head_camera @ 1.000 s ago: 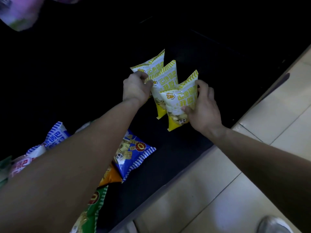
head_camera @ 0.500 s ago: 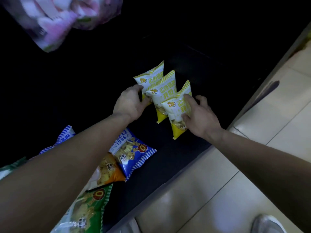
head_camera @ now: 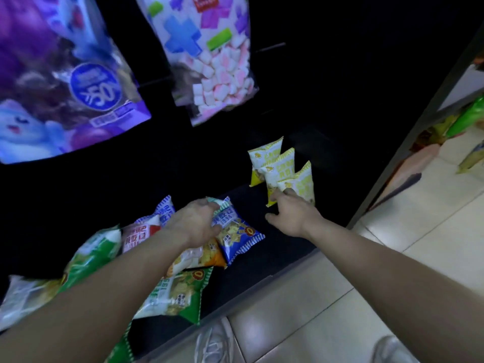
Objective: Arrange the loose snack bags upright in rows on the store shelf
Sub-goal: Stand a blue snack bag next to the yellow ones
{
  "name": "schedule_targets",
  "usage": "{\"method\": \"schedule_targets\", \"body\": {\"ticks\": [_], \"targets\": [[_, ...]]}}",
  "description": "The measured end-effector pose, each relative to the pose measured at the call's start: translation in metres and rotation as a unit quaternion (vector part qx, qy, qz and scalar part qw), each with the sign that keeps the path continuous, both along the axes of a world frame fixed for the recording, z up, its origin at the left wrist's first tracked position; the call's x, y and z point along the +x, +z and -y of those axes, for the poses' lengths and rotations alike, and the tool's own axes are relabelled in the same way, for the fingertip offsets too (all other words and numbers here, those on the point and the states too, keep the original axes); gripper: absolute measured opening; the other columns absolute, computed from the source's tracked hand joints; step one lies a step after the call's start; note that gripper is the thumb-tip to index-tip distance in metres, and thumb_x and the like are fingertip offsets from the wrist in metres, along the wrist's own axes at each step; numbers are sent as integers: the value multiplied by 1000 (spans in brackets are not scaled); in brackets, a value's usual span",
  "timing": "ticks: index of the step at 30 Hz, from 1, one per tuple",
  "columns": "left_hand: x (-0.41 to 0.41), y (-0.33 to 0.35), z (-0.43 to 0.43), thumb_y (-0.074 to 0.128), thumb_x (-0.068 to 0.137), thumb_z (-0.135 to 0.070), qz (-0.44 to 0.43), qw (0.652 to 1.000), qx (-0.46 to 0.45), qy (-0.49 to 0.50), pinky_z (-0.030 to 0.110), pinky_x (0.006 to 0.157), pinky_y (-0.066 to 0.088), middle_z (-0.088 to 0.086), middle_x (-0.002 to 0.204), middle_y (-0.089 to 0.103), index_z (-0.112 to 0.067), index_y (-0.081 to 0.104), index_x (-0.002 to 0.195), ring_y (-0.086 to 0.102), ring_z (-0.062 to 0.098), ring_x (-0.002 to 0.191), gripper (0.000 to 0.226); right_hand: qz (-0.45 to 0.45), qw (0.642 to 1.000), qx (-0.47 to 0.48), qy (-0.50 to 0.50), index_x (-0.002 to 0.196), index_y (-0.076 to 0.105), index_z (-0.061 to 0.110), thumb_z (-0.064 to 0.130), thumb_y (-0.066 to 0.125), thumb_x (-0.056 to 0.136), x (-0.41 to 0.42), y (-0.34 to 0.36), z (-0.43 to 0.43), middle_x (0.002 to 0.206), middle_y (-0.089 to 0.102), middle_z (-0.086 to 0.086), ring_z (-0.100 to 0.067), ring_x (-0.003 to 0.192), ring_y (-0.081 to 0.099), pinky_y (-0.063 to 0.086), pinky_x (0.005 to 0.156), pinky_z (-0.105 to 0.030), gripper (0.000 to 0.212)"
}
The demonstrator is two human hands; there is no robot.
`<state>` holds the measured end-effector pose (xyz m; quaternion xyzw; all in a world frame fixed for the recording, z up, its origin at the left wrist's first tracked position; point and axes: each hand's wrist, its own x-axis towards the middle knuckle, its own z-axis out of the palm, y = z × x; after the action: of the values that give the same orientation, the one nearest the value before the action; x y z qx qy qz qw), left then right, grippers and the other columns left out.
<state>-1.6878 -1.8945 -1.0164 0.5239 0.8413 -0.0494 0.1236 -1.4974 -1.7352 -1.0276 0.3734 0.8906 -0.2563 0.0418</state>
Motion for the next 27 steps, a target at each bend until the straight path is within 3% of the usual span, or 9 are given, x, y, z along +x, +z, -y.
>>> {"method": "schedule_targets", "body": {"ticks": [7,12,14,19,23,27], "targets": [[-28,-43,49,52,92,-49,17,998,-47,-44,43,99,44,7,143,42,-25,25,150,43,28,129,69,54,997,-57,13,140,42,18,50,56,92,-47,-84,31,137,40,-11,-34,119,48,45,96,-44,59],[-57,-59,50,55,92,-48,49,999,23,1,37,99,41,3,153,34,-26,28,149,40,26,134,68,78,994,-77,-14,149,30,14,71,56,82,-86,-126,23,148,36,-14,-37,132,38,40,103,-52,91],[-64,-65,49,55,92,-49,55,998,31,11,37,101,40,3,154,33,-27,28,149,40,25,134,67,91,992,-90,-18,148,30,13,75,58,77,-98,-139,21,146,40,-15,-37,131,41,41,102,-51,99],[-68,-69,49,55,91,-50,65,997,40,22,36,102,39,3,153,34,-28,29,149,39,24,134,67,78,994,-63,-40,132,44,9,66,79,62,-102,-146,19,130,48,-15,-35,118,49,47,91,-43,96],[-59,-59,46,54,92,-50,73,996,39,19,36,100,40,3,153,34,-27,29,149,43,25,132,67,96,994,-21,-38,129,41,15,53,85,61,-76,-125,14,130,39,-13,-36,110,54,50,78,-41,89],[-42,-42,38,54,92,-50,71,996,53,9,35,95,42,2,151,35,-27,31,148,47,24,127,65,97,995,5,-19,115,40,19,48,86,60,-33,-85,3,113,50,-7,-28,98,56,47,69,-37,78]]}}
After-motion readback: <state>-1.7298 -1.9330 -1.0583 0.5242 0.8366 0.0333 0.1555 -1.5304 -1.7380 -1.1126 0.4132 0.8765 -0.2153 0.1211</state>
